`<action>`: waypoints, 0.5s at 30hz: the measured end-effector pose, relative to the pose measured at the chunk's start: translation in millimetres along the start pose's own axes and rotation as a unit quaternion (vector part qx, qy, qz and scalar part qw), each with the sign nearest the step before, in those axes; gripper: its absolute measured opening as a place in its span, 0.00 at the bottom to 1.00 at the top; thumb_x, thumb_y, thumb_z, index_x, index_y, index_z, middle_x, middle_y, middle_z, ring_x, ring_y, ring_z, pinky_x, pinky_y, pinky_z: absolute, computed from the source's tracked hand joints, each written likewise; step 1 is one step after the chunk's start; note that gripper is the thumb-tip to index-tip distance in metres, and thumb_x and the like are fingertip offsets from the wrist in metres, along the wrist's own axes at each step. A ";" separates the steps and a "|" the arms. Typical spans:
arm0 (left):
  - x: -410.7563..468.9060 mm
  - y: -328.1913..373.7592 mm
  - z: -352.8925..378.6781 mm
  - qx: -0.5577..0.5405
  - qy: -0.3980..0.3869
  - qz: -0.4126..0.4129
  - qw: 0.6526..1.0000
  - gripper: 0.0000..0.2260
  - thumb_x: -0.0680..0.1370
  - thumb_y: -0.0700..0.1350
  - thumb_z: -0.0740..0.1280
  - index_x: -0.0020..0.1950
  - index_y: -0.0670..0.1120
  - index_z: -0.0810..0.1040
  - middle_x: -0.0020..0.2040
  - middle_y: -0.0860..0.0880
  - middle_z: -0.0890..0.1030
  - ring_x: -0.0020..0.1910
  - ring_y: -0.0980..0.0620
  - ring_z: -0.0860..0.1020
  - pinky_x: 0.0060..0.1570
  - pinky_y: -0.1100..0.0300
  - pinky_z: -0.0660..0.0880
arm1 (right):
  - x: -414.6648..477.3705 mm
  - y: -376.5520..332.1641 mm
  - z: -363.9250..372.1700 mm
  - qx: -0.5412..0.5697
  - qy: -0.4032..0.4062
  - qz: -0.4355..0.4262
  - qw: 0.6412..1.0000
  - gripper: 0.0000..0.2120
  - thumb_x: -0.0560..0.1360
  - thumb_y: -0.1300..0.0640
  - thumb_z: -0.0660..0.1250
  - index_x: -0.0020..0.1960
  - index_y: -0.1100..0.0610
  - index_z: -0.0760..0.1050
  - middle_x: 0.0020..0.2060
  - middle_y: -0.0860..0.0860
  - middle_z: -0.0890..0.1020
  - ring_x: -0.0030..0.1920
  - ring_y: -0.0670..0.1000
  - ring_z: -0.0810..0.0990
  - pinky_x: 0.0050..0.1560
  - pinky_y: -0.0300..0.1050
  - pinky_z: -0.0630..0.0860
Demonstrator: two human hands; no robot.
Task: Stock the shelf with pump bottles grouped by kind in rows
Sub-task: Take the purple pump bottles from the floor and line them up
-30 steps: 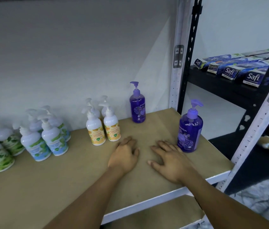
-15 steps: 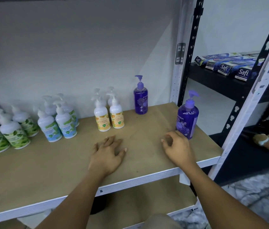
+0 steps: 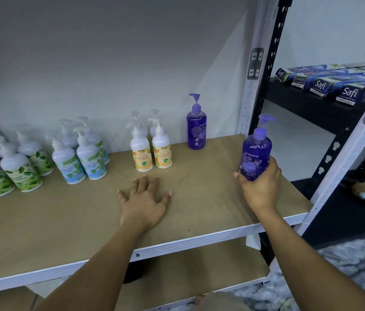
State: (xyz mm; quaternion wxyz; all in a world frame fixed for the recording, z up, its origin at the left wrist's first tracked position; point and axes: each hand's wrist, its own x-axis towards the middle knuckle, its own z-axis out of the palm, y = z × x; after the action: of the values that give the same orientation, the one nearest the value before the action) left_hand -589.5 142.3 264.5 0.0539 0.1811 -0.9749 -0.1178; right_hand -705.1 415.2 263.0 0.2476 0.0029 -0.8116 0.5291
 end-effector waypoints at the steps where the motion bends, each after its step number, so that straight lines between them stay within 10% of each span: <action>1: 0.8 0.2 0.0 -0.001 0.000 -0.007 1.000 0.34 0.77 0.72 0.46 0.79 0.58 0.58 0.82 0.51 0.54 0.81 0.47 0.47 0.74 0.31 0.44 | 5.3 0.1 1.4 0.018 -0.017 0.004 1.000 0.45 0.64 0.55 0.83 0.74 0.57 0.63 0.65 0.55 0.74 0.64 0.55 0.73 0.64 0.53 0.74; 15: 6.4 0.4 4.5 -0.001 0.014 -0.023 1.000 0.32 0.77 0.73 0.47 0.78 0.60 0.59 0.81 0.52 0.55 0.81 0.48 0.48 0.73 0.30 0.43 | 74.2 6.2 71.6 0.062 -0.069 -0.009 0.996 0.41 0.66 0.59 0.81 0.72 0.54 0.64 0.63 0.53 0.78 0.60 0.54 0.79 0.62 0.52 0.77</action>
State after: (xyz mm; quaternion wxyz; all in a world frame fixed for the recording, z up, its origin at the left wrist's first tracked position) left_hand -596.3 141.3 260.6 0.0652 0.2053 -0.9695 -0.1170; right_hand -800.4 375.4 265.0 0.1950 0.0624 -0.7926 0.5743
